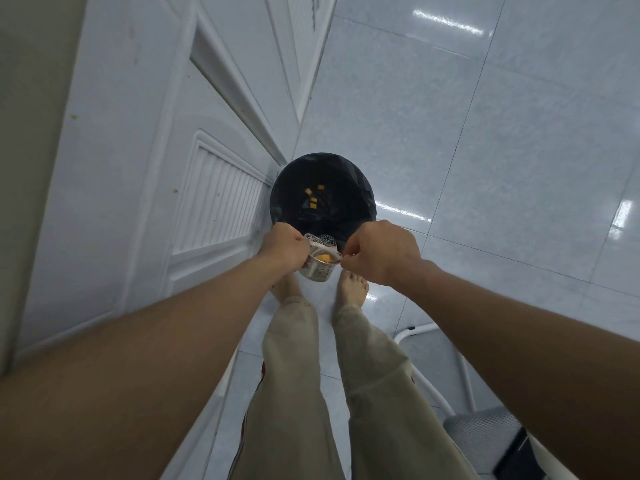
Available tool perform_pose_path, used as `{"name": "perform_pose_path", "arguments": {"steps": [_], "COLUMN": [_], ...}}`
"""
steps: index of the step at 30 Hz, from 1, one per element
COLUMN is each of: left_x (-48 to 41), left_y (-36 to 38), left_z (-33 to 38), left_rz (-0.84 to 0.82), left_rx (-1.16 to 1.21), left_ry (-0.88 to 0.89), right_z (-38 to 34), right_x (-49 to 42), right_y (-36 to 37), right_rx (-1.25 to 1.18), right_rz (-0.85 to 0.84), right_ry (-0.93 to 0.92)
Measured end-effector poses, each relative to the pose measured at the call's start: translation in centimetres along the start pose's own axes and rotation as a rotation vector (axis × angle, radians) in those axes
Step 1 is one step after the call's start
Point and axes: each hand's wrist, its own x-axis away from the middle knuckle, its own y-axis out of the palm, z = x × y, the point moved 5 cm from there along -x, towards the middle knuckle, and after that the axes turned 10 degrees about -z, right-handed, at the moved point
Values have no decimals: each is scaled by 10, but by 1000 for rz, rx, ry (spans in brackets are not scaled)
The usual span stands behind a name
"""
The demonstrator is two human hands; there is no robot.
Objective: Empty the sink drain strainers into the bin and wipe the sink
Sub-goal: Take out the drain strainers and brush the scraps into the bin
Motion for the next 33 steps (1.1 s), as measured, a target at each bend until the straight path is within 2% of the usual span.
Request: {"name": "perform_pose_path", "arguments": {"steps": [9, 17, 20, 26, 33], "left_x": [1, 2, 1, 1, -1], "left_y": [3, 2, 2, 1, 0], "left_z": [-5, -7, -9, -7, -5], "left_rz": [-5, -7, -8, -13, -12], "left_rx": [3, 42, 49, 72, 47], "left_ry": [-27, -55, -69, -63, -86], "right_z": [0, 8, 8, -1, 2], "right_x": [3, 8, 7, -1, -1], "right_y": [5, -2, -4, 4, -3], "right_rx": [-83, -169, -156, -38, -132], "right_rz": [101, 192, 162, -4, 184], "right_ry": [-42, 66, 45, -55, 21]}}
